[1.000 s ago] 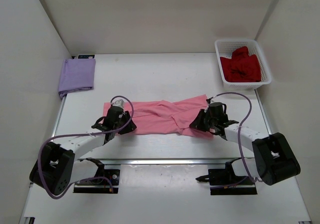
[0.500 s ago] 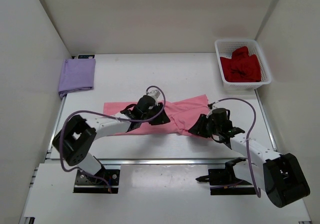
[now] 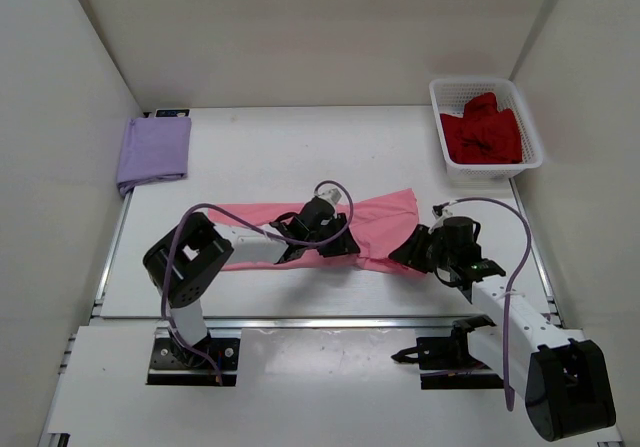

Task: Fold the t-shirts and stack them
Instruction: Fold the other side of the tshirt into a rectangle

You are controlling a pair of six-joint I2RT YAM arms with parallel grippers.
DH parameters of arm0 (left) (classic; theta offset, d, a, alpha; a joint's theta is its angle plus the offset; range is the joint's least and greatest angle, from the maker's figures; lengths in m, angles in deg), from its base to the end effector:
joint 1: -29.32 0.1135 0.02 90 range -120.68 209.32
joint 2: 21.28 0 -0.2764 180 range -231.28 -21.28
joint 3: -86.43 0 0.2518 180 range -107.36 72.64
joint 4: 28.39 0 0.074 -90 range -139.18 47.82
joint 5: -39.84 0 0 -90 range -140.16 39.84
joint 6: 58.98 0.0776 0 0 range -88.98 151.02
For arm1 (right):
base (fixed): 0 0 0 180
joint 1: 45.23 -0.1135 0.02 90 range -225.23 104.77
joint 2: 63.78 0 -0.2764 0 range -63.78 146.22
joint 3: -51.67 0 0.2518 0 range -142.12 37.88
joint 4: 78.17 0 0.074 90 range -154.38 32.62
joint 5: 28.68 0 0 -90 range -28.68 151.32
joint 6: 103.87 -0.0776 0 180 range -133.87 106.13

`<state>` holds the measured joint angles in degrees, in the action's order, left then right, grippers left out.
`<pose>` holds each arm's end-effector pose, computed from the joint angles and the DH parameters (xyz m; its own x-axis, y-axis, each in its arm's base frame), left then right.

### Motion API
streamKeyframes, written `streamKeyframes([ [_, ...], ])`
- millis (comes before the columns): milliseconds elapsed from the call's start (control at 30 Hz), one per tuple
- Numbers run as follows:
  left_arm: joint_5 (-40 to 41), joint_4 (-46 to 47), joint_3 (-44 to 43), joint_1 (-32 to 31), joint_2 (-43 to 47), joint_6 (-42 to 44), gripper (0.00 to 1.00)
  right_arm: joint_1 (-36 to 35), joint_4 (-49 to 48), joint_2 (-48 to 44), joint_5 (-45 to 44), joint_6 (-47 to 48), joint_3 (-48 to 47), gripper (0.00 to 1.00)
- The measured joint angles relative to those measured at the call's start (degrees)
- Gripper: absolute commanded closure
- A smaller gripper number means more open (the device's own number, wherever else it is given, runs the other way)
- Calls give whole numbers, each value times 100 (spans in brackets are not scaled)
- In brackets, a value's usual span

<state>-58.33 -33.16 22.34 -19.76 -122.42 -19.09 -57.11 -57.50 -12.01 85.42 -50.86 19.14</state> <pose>0.2450 -0.2995 0.1324 -0.9072 -0.1129 -0.4052 0.1891 0.7511 -0.6326 0.1870 0.0717 0.1547 -0.7990 0.3932 -0.4551 -0.0172 0.7415 0.6708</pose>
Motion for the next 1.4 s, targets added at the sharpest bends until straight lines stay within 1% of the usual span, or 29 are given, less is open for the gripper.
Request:
streamKeyframes([
  [100, 2, 136, -31, -70, -149, -129, 58, -116, -28, 0, 28, -13, 70, 76],
  [333, 28, 289, -31, -120, -291, -321, 58, -122, -138, -39, 63, -42, 216, 77],
  [433, 72, 358, -46, -151, -339, -382, 65, -116, -133, -118, 39, -44, 258, 76],
  [467, 85, 369, -46, -166, -356, -407, 65, -101, -138, -151, 39, -50, 273, 76],
  [533, 98, 396, -46, -179, -389, -459, 70, -42, -164, -240, 61, -55, 332, 77],
  [600, 107, 463, -48, -179, -435, -520, 73, 2, -173, -304, 61, -63, 382, 76],
  [667, 111, 474, -48, -168, -457, -553, 73, 2, -175, -326, 59, -72, 409, 77],
  [800, 103, 562, -48, -166, -450, -664, 77, 2, -170, -352, 20, -74, 431, 77],
  [1000, 59, 675, -13, -116, -282, -807, 83, 264, -168, -433, 31, -68, 503, 77],
  [1100, -70, 841, 63, -81, -260, -946, 82, 348, -157, -455, 24, -48, 505, 76],
  [1167, -170, 949, 138, -35, -260, -1049, 77, 420, -155, -455, 31, -48, 509, 72],
  [1233, -260, 990, 168, -9, -262, -1106, 71, 507, -151, -442, 26, -31, 514, 67],
  [1333, -376, 1056, 168, 2, -260, -1158, 68, 612, -133, -378, 15, 2, 514, 64],
  [1400, -442, 1073, 168, 17, -262, -1165, 67, 675, -94, -372, 22, 20, 514, 64],
])
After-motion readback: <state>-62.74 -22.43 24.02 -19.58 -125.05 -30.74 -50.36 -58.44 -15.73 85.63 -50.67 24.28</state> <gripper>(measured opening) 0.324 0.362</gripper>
